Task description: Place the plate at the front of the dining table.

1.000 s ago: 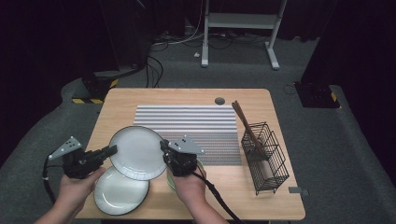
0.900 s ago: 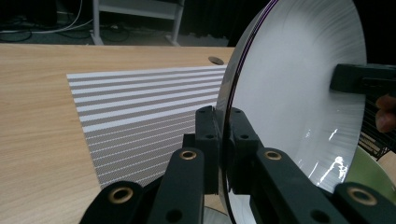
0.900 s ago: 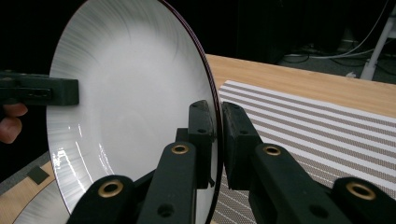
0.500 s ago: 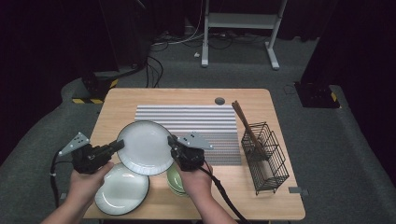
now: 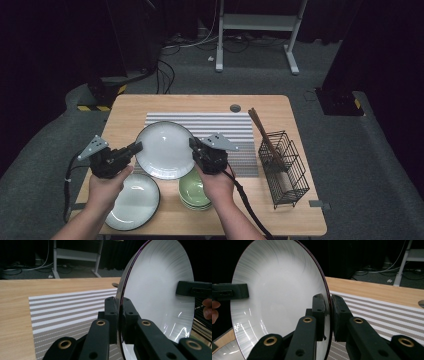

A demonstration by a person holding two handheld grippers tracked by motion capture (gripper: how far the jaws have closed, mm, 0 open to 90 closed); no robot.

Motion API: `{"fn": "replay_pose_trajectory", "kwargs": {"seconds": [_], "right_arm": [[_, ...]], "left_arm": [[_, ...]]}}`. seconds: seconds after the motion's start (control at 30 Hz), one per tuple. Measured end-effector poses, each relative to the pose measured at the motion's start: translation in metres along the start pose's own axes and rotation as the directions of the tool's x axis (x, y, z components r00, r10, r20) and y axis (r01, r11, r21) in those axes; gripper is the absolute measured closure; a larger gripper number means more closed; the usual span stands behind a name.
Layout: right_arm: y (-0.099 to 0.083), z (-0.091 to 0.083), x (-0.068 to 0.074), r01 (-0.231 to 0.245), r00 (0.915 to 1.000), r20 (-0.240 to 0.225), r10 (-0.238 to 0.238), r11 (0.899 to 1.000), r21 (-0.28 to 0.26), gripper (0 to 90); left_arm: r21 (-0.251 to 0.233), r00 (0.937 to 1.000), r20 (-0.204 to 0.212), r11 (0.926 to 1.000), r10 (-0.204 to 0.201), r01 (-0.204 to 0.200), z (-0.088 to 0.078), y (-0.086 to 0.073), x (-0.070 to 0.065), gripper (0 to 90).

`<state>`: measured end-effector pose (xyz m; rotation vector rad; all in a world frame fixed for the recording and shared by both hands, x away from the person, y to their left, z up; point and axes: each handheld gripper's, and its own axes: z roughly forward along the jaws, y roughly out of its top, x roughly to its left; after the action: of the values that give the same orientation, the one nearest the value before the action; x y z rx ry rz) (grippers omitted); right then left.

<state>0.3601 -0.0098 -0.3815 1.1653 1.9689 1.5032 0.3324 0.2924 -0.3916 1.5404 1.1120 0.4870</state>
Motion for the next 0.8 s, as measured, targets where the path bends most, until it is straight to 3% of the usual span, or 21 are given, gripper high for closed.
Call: {"fn": "replay_pose_trajectory", "kwargs": {"seconds": [0.27, 0.8], "right_arm": [[0.009, 0.002, -0.009, 0.021, 0.9994, 0.028, -0.021, 1.000, -0.019, 81.7], [0.015, 0.000, -0.023, 0.038, 0.9972, 0.066, -0.035, 0.998, -0.045, 80.8]], "left_arm": [[-0.021, 0.9998, 0.003, 0.9995, -0.021, 0.021, 0.013, 0.003, -0.002, 85.1], [-0.051, 0.9989, -0.028, 0.9979, 0.039, -0.040, 0.028, 0.008, -0.016, 84.9]]}}
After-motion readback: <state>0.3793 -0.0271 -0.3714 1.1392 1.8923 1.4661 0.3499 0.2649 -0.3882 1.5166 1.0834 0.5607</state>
